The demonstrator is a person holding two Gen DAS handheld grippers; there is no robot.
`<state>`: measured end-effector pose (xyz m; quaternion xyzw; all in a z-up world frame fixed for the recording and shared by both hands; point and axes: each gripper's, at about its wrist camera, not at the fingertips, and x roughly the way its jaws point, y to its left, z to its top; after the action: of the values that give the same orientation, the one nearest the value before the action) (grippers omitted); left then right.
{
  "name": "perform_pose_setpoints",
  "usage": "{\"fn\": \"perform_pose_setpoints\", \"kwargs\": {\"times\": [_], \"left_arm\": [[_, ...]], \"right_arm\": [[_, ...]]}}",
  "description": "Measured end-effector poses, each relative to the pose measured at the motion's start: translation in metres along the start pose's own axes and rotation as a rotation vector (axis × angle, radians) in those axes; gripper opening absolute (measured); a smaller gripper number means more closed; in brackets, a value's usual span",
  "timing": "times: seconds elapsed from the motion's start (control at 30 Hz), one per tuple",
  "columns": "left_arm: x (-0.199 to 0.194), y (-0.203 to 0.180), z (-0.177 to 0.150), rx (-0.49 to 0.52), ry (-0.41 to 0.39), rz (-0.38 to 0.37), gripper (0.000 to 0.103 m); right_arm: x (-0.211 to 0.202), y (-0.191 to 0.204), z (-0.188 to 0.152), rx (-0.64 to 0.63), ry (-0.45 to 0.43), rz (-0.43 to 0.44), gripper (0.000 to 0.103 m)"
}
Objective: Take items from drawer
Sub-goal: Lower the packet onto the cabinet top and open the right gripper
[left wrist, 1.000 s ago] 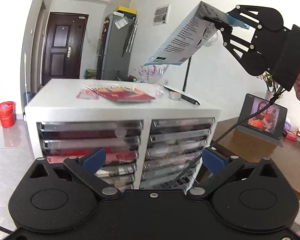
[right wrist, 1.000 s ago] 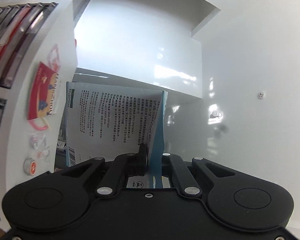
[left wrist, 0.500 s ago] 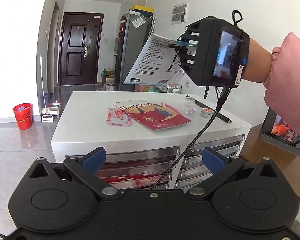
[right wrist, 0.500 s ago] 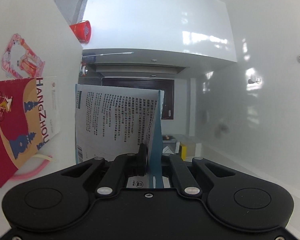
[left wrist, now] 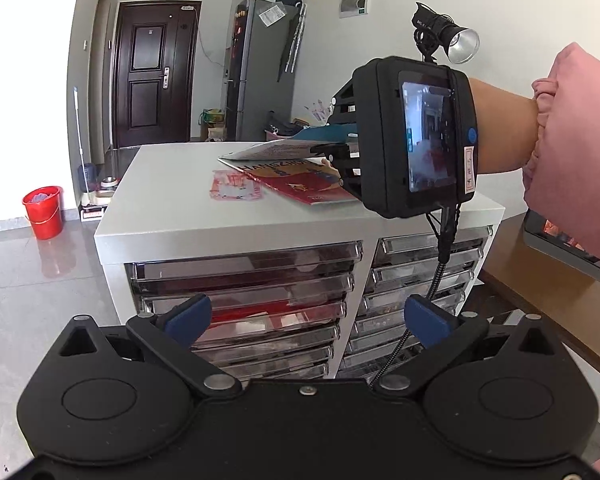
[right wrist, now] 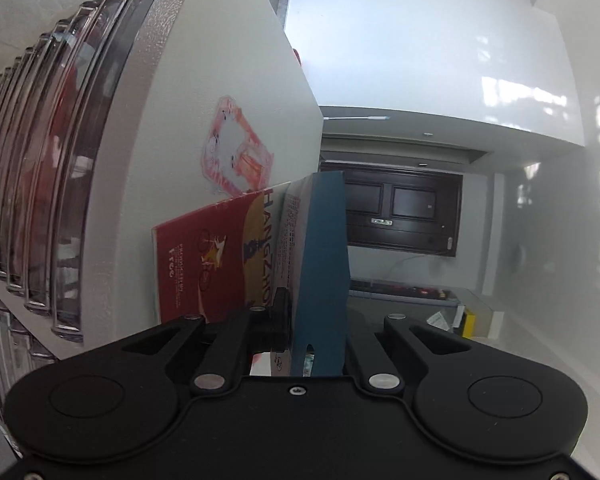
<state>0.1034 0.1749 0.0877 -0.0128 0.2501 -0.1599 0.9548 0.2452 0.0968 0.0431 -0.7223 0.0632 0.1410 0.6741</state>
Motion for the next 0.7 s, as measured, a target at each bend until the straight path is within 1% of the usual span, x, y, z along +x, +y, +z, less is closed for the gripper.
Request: {"fn": "perform_pose_setpoints", "kwargs": {"times": [0.03,0.07,0.1,0.13,0.2,0.23,0.27,0.33,0.43,0.53,0.6,0.7], "left_arm": [[0.000,0.000,-0.002,0.005,0.003,0.000,0.103],[-0.001,-0.001,-0.004,0.010,0.007,-0.001,0.103],[-0.001,-0.002,-0.005,0.012,0.009,-0.002,0.103],[-0.002,-0.002,-0.007,0.015,0.011,-0.003,0.103],[-0.003,-0.003,-0.009,0.017,0.012,-0.005,0.103],[-0.003,-0.004,-0.010,0.018,0.012,-0.006,0.103],[-0.004,-0.004,-0.011,0.019,0.011,-0.007,0.103],[-0.005,-0.006,-0.011,0.026,0.008,-0.009,0.103],[-0.006,-0.010,-0.010,0.032,0.003,-0.014,0.103],[-0.005,-0.012,-0.011,0.038,-0.002,-0.017,0.103],[-0.006,-0.014,-0.011,0.041,-0.003,-0.022,0.103],[-0.006,-0.018,-0.014,0.045,0.000,-0.031,0.103]], "right_arm": [[-0.002,-0.002,-0.002,0.018,0.000,0.033,0.017],[-0.004,-0.004,-0.003,0.034,-0.001,0.068,0.034],[-0.008,-0.006,-0.006,0.050,-0.008,0.098,0.044],[-0.013,-0.007,-0.008,0.062,-0.017,0.114,0.055],[-0.019,-0.010,-0.015,0.081,-0.030,0.124,0.058],[-0.023,-0.012,-0.018,0.093,-0.040,0.128,0.066],[-0.028,-0.015,-0.023,0.105,-0.053,0.130,0.077],[-0.039,-0.022,-0.032,0.120,-0.080,0.128,0.091],[-0.053,-0.031,-0.045,0.152,-0.096,0.125,0.095],[-0.070,-0.038,-0.060,0.206,-0.123,0.111,0.095],[-0.077,-0.045,-0.070,0.270,-0.150,0.127,0.097],[-0.086,-0.057,-0.088,0.399,-0.191,0.166,0.097]]}}
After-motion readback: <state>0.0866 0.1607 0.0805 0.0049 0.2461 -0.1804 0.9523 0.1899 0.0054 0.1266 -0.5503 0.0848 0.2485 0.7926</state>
